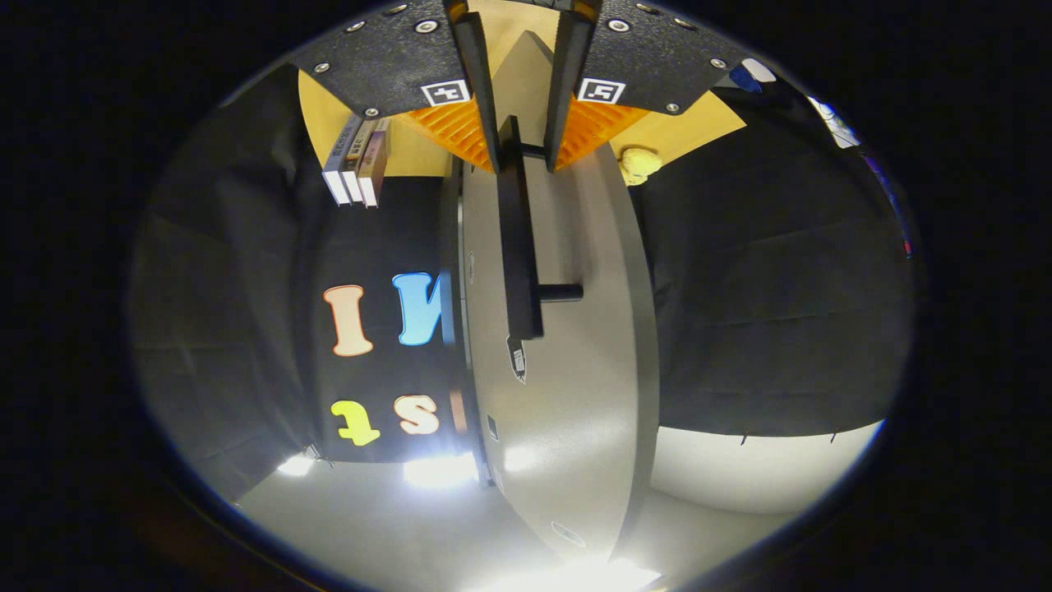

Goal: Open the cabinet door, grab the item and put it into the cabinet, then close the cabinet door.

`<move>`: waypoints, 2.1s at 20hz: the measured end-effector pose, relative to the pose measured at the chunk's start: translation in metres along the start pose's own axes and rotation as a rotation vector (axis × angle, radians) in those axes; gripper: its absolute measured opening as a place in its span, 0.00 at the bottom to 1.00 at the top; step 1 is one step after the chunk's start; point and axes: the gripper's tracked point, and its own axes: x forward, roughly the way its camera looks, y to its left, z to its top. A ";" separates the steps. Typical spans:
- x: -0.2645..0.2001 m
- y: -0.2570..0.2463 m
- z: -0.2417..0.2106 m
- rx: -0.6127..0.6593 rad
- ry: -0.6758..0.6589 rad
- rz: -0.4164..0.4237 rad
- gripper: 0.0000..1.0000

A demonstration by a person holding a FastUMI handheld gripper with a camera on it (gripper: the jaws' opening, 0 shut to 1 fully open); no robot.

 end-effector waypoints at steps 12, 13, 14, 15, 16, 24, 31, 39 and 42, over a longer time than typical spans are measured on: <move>-0.016 -0.054 -0.007 0.139 -0.103 -0.217 0.95; -0.018 -0.053 -0.007 0.123 -0.124 -0.228 0.95; -0.024 -0.051 -0.012 0.100 -0.137 -0.251 0.95; -0.030 -0.047 -0.014 0.077 -0.153 -0.265 0.95; -0.037 -0.038 -0.015 0.059 -0.176 -0.268 0.95; -0.046 0.063 -0.094 0.024 -0.222 -0.321 0.95; 0.035 0.142 -0.215 0.032 -0.164 -0.318 0.96; 0.094 0.162 -0.364 0.005 -0.005 -0.335 0.96; 0.097 0.162 -0.406 0.017 0.062 -0.339 0.96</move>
